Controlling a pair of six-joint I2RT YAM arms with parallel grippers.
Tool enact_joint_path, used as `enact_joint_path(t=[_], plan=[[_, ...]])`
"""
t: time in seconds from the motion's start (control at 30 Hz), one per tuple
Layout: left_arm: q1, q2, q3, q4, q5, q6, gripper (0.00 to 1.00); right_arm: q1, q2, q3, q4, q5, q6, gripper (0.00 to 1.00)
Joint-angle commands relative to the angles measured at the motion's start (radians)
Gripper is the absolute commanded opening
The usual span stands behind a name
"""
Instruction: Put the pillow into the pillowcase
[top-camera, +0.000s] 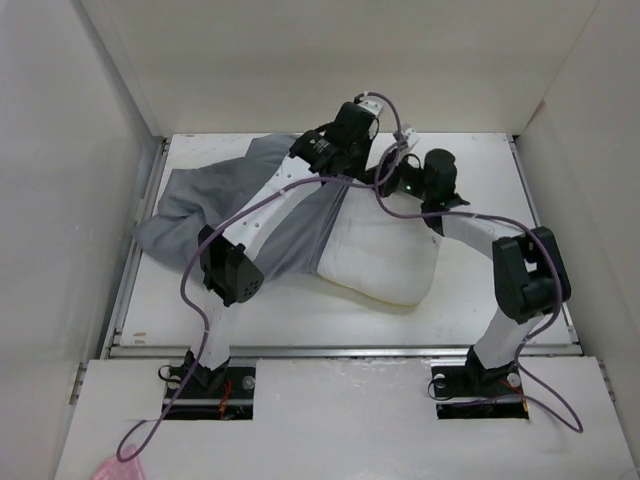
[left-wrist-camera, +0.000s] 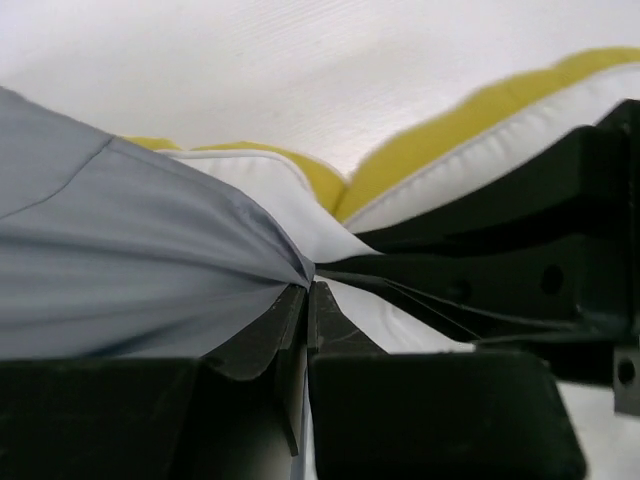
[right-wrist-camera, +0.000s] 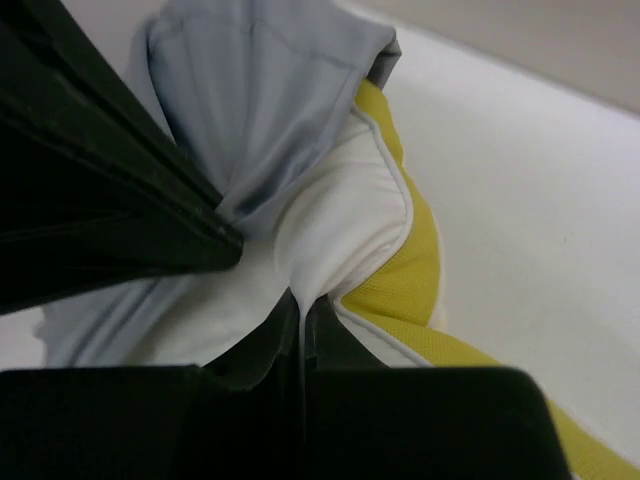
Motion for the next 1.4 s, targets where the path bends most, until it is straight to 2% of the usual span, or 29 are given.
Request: enact_joint_path(t=[0.0, 0.03, 0.07, 0.1, 0.17, 0.2, 0.27, 0.3, 0.4, 0.5, 0.57, 0.63, 0.7, 0.73, 0.77, 0.9, 1.0, 1.1, 1.37], plan=[[-0.095, -0.120, 0.025, 0.084, 0.146, 0.008, 0.00, 0.030, -0.097, -0.172, 0.545, -0.041, 0.335, 0.00], [-0.109, -0.135, 0.015, 0.084, 0.164, 0.008, 0.00, 0.019, -0.097, -0.253, 0.627, -0.016, 0.384, 0.00], [-0.127, -0.146, 0.001, 0.084, 0.198, 0.008, 0.00, 0.004, -0.082, -0.281, 0.790, -0.015, 0.436, 0.00], [-0.146, -0.167, -0.016, 0.084, 0.210, 0.021, 0.00, 0.004, -0.070, -0.305, 0.875, -0.032, 0.528, 0.00], [-0.207, -0.178, -0.071, 0.084, 0.180, 0.021, 0.00, -0.005, -0.057, -0.374, 1.029, -0.043, 0.590, 0.00], [-0.222, -0.189, -0.071, 0.084, 0.136, 0.010, 0.00, -0.005, -0.057, -0.405, 1.058, -0.026, 0.616, 0.00], [-0.245, -0.189, -0.071, 0.067, 0.135, -0.027, 0.00, 0.005, -0.070, -0.480, 1.079, 0.046, 0.616, 0.00], [-0.246, -0.189, -0.071, 0.067, 0.181, -0.048, 0.00, 0.024, -0.094, -0.499, 1.079, 0.073, 0.606, 0.00], [-0.299, -0.189, -0.090, 0.085, 0.181, -0.061, 0.00, 0.080, -0.151, -0.578, 1.066, 0.201, 0.592, 0.00], [-0.333, -0.146, -0.135, 0.094, 0.236, -0.100, 0.00, 0.113, -0.269, -0.661, 1.024, 0.345, 0.583, 0.00], [-0.344, -0.135, -0.183, 0.094, 0.246, -0.149, 0.00, 0.113, -0.390, -0.691, 0.914, 0.394, 0.560, 0.00], [-0.353, -0.146, -0.284, 0.094, 0.174, -0.201, 0.00, 0.113, -0.485, -0.734, 0.748, 0.462, 0.517, 0.00], [-0.335, -0.205, -0.364, 0.094, 0.030, -0.273, 0.00, 0.113, -0.629, -0.760, 0.630, 0.509, 0.466, 0.00], [-0.319, -0.230, -0.423, 0.094, 0.000, -0.290, 0.00, 0.113, -0.677, -0.769, 0.574, 0.537, 0.443, 0.00], [-0.298, -0.256, -0.448, 0.103, -0.035, -0.310, 0.00, 0.113, -0.770, -0.769, 0.430, 0.567, 0.431, 0.00], [-0.206, -0.382, -0.531, 0.175, -0.116, -0.349, 0.00, 0.113, -0.901, -0.780, 0.232, 0.631, 0.361, 0.00], [-0.141, -0.416, -0.513, 0.176, -0.130, -0.363, 0.00, 0.113, -0.936, -0.723, 0.065, 0.698, 0.313, 0.00], [-0.117, -0.416, -0.452, 0.176, -0.155, -0.350, 0.00, 0.113, -0.936, -0.703, 0.011, 0.720, 0.278, 0.00], [-0.117, -0.249, -0.199, 0.125, -0.140, -0.268, 0.00, 0.171, -0.898, -0.703, 0.078, 0.666, 0.161, 0.00]])
